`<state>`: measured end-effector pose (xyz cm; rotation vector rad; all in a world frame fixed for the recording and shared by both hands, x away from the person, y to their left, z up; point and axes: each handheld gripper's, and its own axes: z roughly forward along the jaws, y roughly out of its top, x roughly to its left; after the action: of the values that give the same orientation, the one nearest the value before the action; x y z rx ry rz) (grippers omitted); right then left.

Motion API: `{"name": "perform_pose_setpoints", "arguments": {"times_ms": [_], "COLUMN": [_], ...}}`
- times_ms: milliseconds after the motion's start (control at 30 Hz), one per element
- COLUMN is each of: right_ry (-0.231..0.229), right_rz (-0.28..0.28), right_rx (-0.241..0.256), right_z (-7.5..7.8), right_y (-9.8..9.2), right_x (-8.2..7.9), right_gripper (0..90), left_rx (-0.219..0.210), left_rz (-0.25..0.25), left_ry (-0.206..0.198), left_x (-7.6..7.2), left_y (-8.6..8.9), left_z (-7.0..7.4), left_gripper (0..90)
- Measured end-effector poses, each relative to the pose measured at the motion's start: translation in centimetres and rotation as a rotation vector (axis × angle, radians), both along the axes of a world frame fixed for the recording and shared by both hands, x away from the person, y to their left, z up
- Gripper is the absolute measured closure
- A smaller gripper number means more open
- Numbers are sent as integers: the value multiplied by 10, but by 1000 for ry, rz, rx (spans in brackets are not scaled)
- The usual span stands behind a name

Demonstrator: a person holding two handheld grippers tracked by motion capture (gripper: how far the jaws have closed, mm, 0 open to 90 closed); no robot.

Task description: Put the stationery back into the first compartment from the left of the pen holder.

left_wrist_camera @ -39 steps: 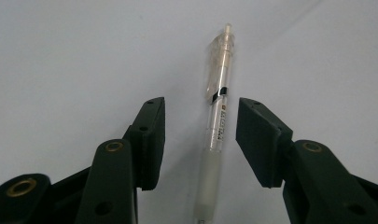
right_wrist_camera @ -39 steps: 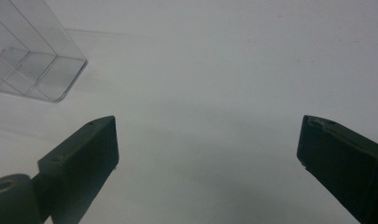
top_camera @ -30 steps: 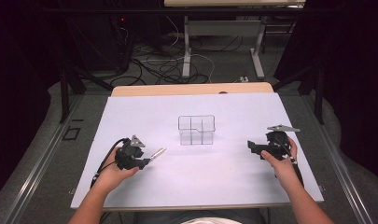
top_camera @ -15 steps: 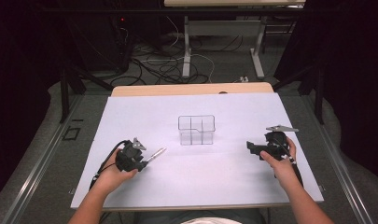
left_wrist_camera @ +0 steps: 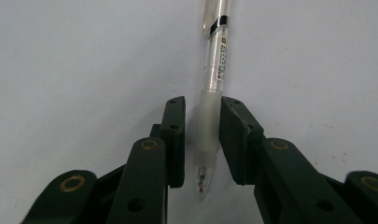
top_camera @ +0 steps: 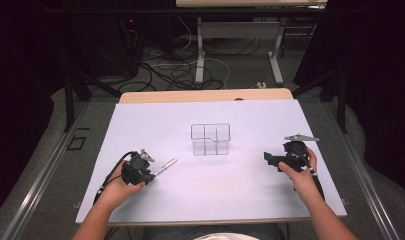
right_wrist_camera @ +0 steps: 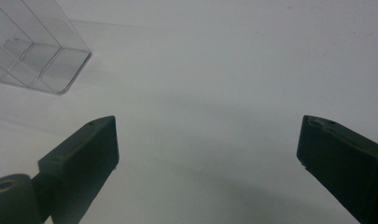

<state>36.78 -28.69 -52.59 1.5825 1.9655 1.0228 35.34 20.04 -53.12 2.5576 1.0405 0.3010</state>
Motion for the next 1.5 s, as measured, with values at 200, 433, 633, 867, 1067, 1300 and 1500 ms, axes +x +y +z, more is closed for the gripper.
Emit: {"name": "perform_pose_setpoints", "arguments": {"times_ms": [200, 433, 633, 867, 1067, 1300, 1500], "right_ry": [5, 5, 7, 9, 3, 2, 2], "right_rz": [1, 3, 5, 7, 18, 70, 101], "right_rx": [0, -2, -2, -3, -12, -22, -36], "right_z": [-1, -1, 0, -1, -1, -2, -1], "right_y": [0, 0, 0, 1, 1, 6, 11], "right_x": [0, 0, 0, 0, 0, 1, 0], "right_gripper": [51, 51, 51, 52, 74, 148, 143], "left_rx": [9, 16, 21, -7, -46, -113, -149], "left_rz": [-29, -33, -27, -3, 12, 44, 36], "left_ry": [17, 22, 38, 67, 73, 88, 83], "left_x": [0, 1, 3, 6, 6, 4, -2], "left_y": [-2, -3, -3, 1, 3, 7, 4], "left_z": [-1, 0, 1, 4, 11, 20, 29], "left_gripper": [784, 797, 802, 803, 803, 804, 804]}}
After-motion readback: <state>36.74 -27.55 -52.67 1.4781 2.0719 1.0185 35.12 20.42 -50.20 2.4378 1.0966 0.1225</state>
